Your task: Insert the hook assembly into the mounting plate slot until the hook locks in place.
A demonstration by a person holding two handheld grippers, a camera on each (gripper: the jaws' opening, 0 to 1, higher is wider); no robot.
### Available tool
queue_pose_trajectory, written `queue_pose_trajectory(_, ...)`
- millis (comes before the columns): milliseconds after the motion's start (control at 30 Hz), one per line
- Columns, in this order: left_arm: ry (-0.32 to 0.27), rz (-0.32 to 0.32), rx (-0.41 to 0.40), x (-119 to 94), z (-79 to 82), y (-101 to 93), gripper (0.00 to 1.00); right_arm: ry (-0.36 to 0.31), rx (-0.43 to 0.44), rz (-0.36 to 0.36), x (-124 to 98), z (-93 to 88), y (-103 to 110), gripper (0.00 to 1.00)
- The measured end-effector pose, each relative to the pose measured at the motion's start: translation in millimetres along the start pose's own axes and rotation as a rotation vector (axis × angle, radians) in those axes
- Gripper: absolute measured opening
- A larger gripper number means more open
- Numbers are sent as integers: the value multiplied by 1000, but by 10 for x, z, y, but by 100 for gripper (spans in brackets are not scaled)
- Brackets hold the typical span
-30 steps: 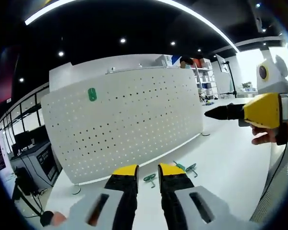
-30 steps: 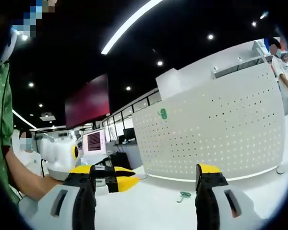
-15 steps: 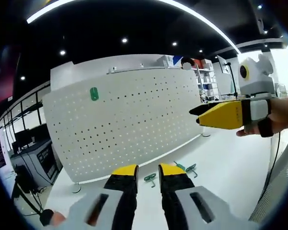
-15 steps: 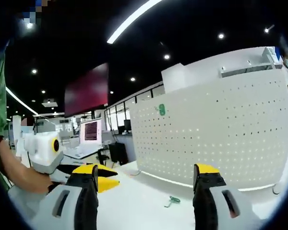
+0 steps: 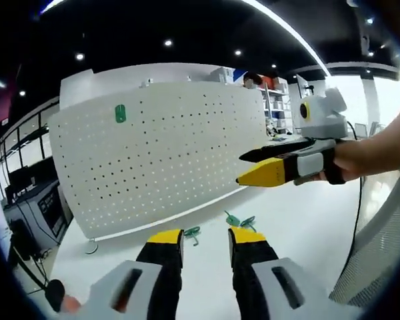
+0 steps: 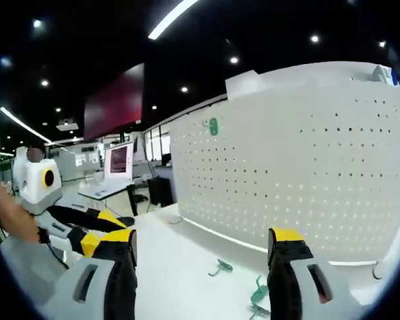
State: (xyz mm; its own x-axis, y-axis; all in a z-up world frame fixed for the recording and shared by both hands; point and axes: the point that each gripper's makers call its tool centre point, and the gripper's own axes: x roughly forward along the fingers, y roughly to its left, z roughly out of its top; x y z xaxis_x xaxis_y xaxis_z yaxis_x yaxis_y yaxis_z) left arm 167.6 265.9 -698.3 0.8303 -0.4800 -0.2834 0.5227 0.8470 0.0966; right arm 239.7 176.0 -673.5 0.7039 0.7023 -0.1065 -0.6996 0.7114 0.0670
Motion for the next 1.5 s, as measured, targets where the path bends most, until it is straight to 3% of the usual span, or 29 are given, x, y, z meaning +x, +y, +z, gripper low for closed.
queue_pose_trajectory(400,82,-51,-15,-158,-166,-89,39,133,-38,39,214,-304,-78,80)
queue_pose_trajectory(533,130,-72,-26,-203,-258,-158,44,189,-71,58,285,-390,-111,75)
queue_pose_trajectory(1000,170,-96,-83,-360,-416,-293,50,375,-190,126,568,-687,-220,65)
queue_pose_trajectory(1133,193,-94,-94,-377,-470,-320,55,408,-209,138,622,-715,-241,59)
queue_pose_trajectory(1500,208,-114,-121,-398,-523,-393,58,494,-266,183,775,-857,-267,46)
